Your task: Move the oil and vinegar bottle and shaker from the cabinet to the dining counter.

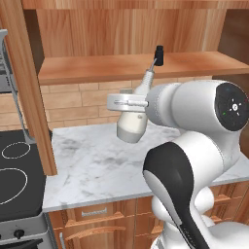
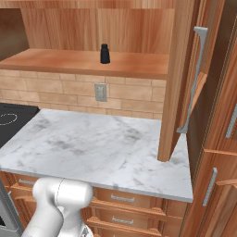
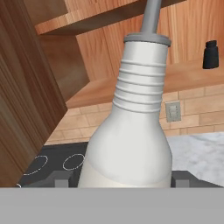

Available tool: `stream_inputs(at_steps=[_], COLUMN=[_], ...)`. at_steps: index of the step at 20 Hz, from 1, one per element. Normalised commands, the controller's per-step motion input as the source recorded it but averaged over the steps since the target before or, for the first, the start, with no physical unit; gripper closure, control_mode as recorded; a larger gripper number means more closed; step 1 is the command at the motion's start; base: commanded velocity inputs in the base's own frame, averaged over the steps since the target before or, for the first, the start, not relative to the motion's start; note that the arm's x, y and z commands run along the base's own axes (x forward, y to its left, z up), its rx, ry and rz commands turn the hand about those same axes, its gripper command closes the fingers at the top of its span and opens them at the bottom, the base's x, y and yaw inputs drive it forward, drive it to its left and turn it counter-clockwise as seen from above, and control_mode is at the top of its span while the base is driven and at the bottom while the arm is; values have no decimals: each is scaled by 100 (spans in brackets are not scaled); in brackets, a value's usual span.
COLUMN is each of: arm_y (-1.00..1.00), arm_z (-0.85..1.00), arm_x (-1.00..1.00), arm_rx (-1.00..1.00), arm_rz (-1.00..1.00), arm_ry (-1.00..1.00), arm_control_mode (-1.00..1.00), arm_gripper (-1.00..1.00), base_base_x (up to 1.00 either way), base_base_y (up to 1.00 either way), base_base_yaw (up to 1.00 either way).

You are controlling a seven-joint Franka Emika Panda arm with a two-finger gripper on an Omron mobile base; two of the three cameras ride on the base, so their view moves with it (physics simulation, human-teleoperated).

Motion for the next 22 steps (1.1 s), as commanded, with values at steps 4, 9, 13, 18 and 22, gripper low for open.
stream_inputs(at_steps=[4, 9, 13, 18, 22], arm_y=[0, 0, 0, 0, 0], arm_z=[0, 0, 0, 0, 0], arm_x=[0, 0, 0, 0, 0], arm_rx=[0, 0, 0, 0, 0], arm_rz=[0, 0, 0, 0, 0], arm_ry=[0, 0, 0, 0, 0], arm_control_mode=[100, 100, 100, 100, 100], arm_gripper=[100, 100, 100, 100, 100], base_base_x=[0, -32, -67, -71, -80], base_base_y=[0, 19, 37, 29, 31], base_base_yaw=[0, 8, 10, 8, 12])
